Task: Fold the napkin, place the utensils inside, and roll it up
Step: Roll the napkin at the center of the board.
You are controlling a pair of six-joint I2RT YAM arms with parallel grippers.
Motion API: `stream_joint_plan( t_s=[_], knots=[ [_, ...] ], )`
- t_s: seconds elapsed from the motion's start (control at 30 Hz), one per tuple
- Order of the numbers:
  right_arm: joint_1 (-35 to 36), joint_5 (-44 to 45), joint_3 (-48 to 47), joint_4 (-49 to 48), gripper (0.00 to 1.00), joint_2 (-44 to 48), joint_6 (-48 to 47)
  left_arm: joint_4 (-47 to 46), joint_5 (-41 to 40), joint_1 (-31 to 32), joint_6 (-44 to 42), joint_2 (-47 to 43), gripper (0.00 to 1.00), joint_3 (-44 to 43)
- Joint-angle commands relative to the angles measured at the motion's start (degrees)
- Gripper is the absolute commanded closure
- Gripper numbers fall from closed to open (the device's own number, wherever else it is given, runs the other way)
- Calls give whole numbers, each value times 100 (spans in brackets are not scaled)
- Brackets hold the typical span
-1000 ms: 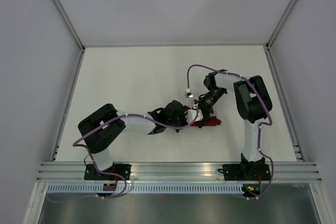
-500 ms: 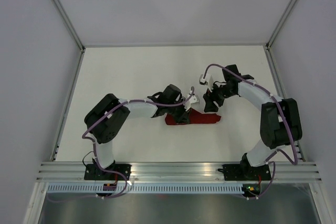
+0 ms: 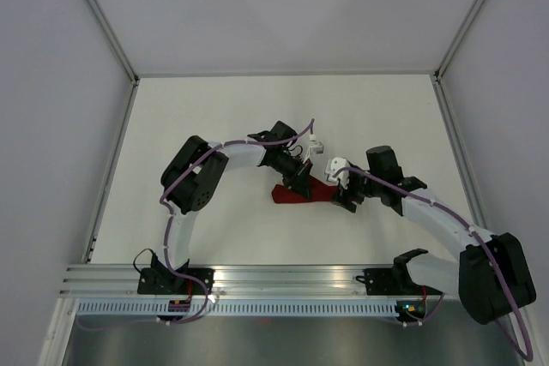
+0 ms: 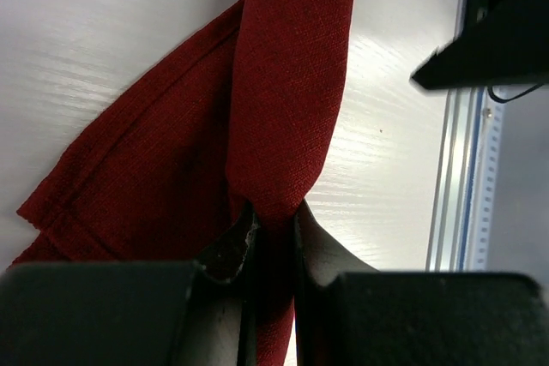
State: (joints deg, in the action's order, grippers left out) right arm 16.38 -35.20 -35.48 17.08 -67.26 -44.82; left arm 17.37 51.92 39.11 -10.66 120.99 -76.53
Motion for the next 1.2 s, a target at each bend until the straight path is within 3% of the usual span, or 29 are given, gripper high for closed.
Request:
stream_joint_plan(
  t_s=[0.0, 0.13, 0.37, 0.47, 0.5, 0.57, 0.6, 0.7, 1.0, 1.17],
  knots=[
    [637, 592, 436, -890, 22, 275, -282, 830, 108, 61, 20, 460, 94, -80],
    [1357, 1207, 753, -1372, 22, 135, -299, 891, 143, 53, 55, 566, 94, -178],
    [1895, 1938, 1026, -1919, 25, -199, -423, 970, 178, 53, 134, 601, 89, -301],
    [1948, 1964, 1017, -1849, 33, -331, -466, 979, 187, 44, 143, 575, 81, -318],
    [1965, 1973, 1009, -1814, 42, -409, -475, 988, 195, 52, 134, 549, 77, -318],
    [1957, 2026, 938, -1726, 56, -489, -493, 979, 134, 53, 116, 435, 56, -310],
    [1957, 2035, 903, -1569, 70, -542, -493, 962, 99, 53, 116, 391, 55, -301],
    [1965, 2026, 824, -1313, 80, -630, -519, 865, -50, 53, 116, 128, 53, -310],
    [1948, 1833, 385, -531, 84, -1095, -405, 417, -726, -114, 371, -787, 51, -283],
    [1860, 1579, 25, -127, 85, -1490, -370, -213, -1394, -333, 529, -1586, 50, 172]
  ],
)
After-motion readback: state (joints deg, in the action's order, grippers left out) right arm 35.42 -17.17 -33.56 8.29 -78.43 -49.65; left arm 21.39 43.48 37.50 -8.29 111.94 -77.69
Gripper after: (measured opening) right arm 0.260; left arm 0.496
